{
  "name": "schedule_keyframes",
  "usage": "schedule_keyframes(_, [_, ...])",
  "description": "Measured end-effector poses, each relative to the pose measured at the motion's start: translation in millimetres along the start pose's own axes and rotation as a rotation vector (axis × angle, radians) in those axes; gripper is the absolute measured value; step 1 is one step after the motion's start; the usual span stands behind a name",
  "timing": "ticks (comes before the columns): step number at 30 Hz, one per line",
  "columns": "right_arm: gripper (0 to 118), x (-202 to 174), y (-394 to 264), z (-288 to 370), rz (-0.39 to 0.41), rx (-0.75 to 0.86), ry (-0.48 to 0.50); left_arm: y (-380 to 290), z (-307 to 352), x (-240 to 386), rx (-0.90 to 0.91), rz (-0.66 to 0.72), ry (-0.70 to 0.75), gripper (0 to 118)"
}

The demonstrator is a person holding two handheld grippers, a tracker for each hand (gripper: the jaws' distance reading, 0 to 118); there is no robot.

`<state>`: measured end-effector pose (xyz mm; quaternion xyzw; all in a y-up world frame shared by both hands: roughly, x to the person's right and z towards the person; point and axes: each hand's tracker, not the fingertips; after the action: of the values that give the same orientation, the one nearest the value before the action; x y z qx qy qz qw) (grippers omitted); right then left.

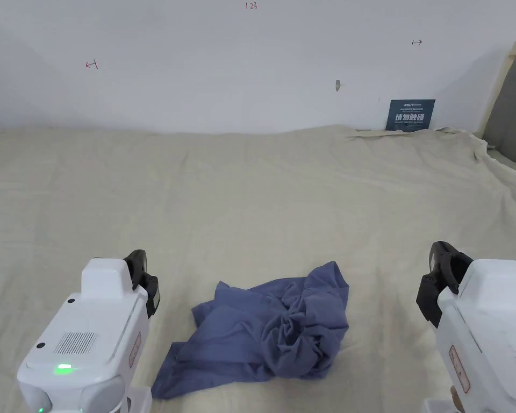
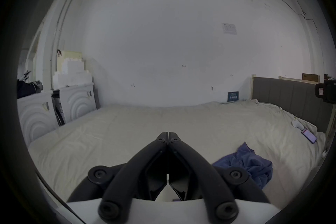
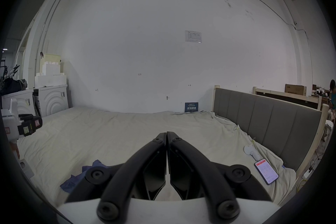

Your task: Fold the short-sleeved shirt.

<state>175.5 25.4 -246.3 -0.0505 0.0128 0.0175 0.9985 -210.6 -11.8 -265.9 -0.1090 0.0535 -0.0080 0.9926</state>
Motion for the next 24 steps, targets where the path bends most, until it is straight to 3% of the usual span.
schedule_keyframes(15, [0, -6.0, -12.8, -10.1, 0.008, -0.042, 0.010, -71.6, -68.0, -13.9, -0.617, 0.082, -0.135, 0])
schedule_keyframes(16, [0, -6.6, -14.4, -11.3, 0.008, -0.047, 0.013, -79.6, -70.5, -15.8, -0.642, 0.100, -0.134, 6])
schedule_keyframes(17, [0, -7.2, -15.9, -12.4, 0.009, -0.054, 0.014, -87.6, -72.5, -16.8, -0.661, 0.130, -0.135, 19])
schedule_keyframes(20, [0, -9.9, -19.7, -15.5, 0.012, -0.068, 0.020, -106.3, -78.0, -19.2, -0.745, 0.156, -0.124, 78])
schedule_keyframes(22, [0, -11.0, -22.0, -17.7, 0.012, -0.079, 0.026, -117.3, -76.9, -15.6, -0.781, 0.137, -0.111, 93])
schedule_keyframes(24, [0, -12.3, -24.7, -19.6, 0.015, -0.086, 0.031, -125.7, -77.7, -13.0, -0.804, 0.110, -0.115, 94])
